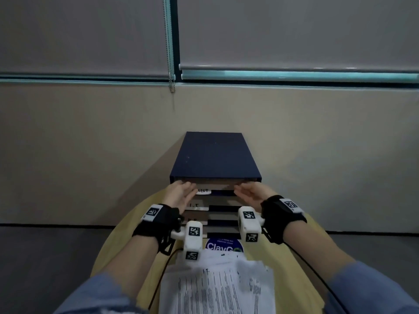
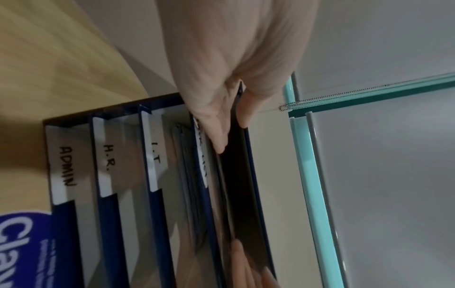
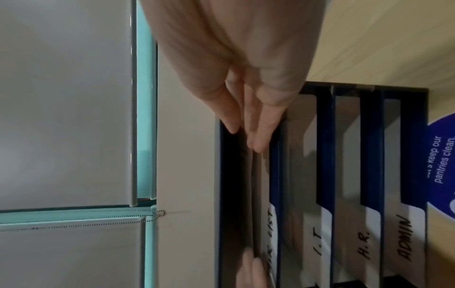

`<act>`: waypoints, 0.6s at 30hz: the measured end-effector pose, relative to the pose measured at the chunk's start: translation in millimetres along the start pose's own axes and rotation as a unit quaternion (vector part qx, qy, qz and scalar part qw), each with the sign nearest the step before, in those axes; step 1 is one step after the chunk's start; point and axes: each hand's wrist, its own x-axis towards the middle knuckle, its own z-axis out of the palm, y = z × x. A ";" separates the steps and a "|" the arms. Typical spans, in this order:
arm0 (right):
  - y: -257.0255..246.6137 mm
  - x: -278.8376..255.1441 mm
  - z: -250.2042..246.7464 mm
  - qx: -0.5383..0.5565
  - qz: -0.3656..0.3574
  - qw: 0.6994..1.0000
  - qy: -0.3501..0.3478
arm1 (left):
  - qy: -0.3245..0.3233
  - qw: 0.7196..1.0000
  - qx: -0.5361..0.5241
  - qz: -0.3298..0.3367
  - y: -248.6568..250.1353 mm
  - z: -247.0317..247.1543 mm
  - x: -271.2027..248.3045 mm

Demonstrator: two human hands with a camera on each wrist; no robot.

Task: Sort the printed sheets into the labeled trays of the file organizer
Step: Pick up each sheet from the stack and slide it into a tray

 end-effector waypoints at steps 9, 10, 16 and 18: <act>65.9 -30.3 -39.9 -0.242 0.069 0.968 0.004 | -0.003 0.903 0.428 0.032 -51.7 -55.6 -23.3; 81.5 -33.5 -51.2 -0.291 0.085 0.953 0.020 | -0.017 0.858 0.512 0.020 -64.8 -69.9 -25.8; 163.6 -46.7 -99.4 -0.512 0.132 0.848 0.037 | -0.114 0.577 0.805 -0.080 -117.2 -123.9 -50.4; 182.1 -51.8 -106.1 -0.535 0.123 0.834 0.047 | -0.112 0.560 0.818 -0.063 -125.9 -130.8 -59.0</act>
